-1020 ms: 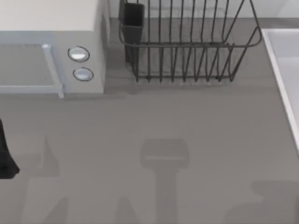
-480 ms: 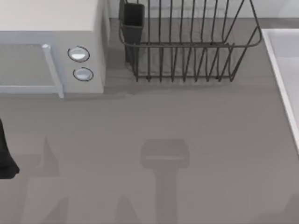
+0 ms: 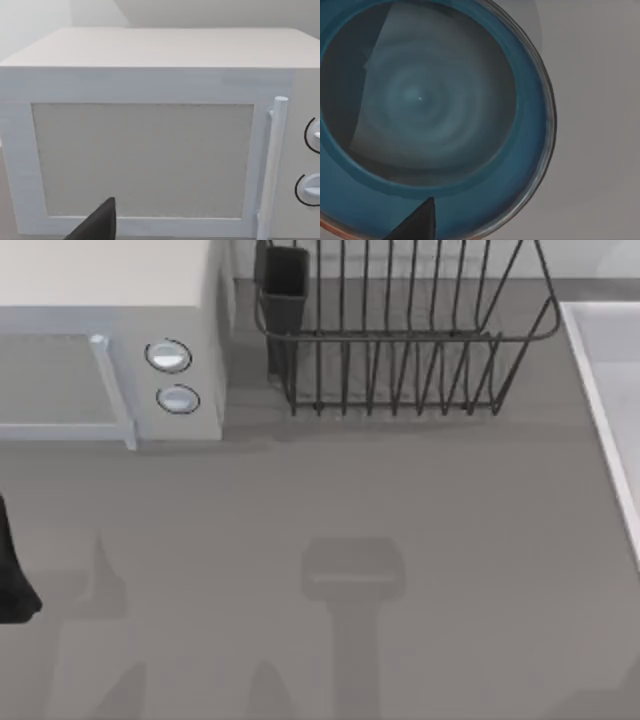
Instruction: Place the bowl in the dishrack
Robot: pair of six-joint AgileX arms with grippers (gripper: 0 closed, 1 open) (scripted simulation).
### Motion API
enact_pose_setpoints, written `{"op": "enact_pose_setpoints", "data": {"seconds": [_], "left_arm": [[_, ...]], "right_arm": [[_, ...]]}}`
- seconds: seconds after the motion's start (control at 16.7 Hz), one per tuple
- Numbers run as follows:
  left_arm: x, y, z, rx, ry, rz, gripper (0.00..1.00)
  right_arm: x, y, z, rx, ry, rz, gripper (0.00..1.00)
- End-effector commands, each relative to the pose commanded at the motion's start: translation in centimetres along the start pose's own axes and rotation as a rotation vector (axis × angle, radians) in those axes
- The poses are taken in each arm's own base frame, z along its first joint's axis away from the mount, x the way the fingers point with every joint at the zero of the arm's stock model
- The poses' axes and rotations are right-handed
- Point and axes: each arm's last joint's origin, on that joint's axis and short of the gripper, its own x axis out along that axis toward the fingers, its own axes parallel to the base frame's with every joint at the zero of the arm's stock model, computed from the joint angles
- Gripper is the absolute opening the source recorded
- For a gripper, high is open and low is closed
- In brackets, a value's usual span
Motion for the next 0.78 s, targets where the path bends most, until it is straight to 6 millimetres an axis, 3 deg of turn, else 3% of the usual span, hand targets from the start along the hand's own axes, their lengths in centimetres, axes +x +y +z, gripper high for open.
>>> {"op": "enact_pose_setpoints", "data": {"seconds": [0.42, 0.54, 0.78], "left_arm": [[0.0, 0.0, 0.0, 0.000, 0.000, 0.000, 1.00], [0.0, 0.0, 0.0, 0.000, 0.000, 0.000, 1.00], [0.0, 0.0, 0.0, 0.000, 0.000, 0.000, 1.00]], "right_arm": [[7.7, -0.2, 0.2, 0.000, -0.010, -0.007, 1.00], [8.8, -0.1, 0.0, 0.000, -0.004, -0.003, 1.00], [8.9, -0.1, -0.1, 0.000, -0.003, -0.002, 1.00]]}}
